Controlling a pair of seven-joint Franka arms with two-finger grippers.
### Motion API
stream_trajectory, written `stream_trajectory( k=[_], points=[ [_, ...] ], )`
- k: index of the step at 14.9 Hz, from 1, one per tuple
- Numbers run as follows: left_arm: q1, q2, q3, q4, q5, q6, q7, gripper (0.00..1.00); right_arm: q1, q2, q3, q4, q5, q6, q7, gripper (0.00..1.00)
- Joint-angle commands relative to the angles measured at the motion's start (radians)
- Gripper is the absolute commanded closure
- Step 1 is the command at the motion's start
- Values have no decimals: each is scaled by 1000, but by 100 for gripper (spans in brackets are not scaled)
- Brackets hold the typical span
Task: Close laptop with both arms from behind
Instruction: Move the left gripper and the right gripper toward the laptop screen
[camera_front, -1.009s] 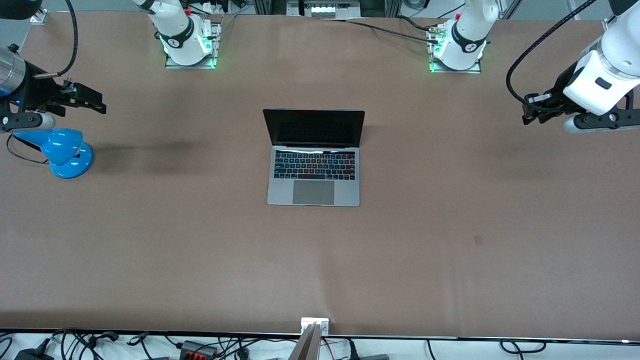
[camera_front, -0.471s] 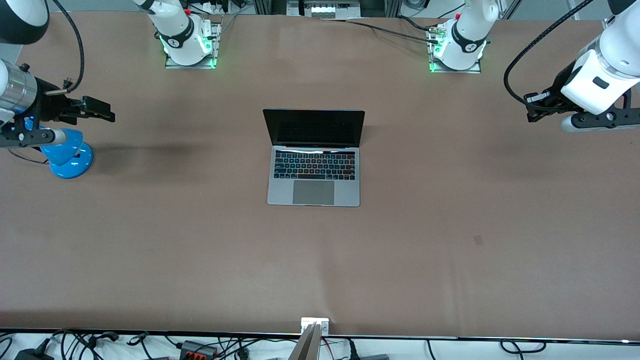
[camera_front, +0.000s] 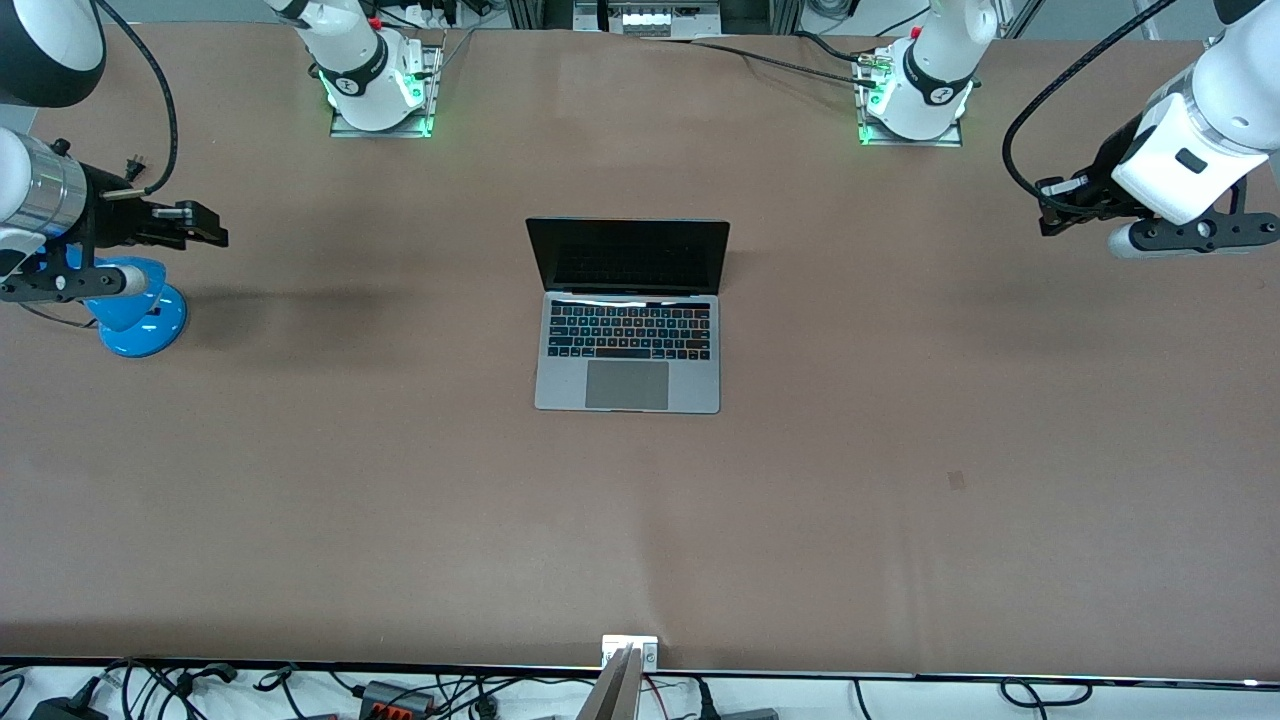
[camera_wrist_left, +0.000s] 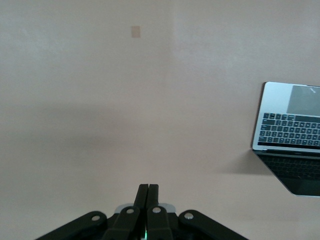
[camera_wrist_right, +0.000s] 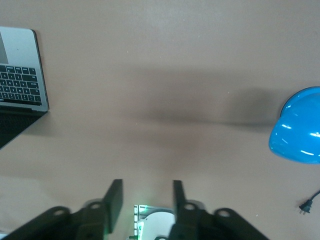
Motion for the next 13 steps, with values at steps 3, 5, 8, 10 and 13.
stream_trajectory(
  k=[3, 5, 8, 10, 13],
  points=[
    [-2, 1, -1, 14, -34, -36, 1, 99, 2, 7, 1, 18, 2, -52, -8, 100],
    [-5, 2, -33, 14, -34, -48, -2, 99, 8, 5, 4, 15, -1, -71, -3, 100],
    [-7, 11, -81, 11, -41, -22, -52, 99, 8, 8, 4, 15, -3, -65, -2, 100],
    [-8, 28, -119, 14, -67, -19, -53, 99, 9, 8, 4, 6, -3, -62, -2, 100],
    [-8, 28, -141, 6, -159, -24, -57, 99, 9, 24, 4, 8, -1, -48, 0, 100]
  ],
)
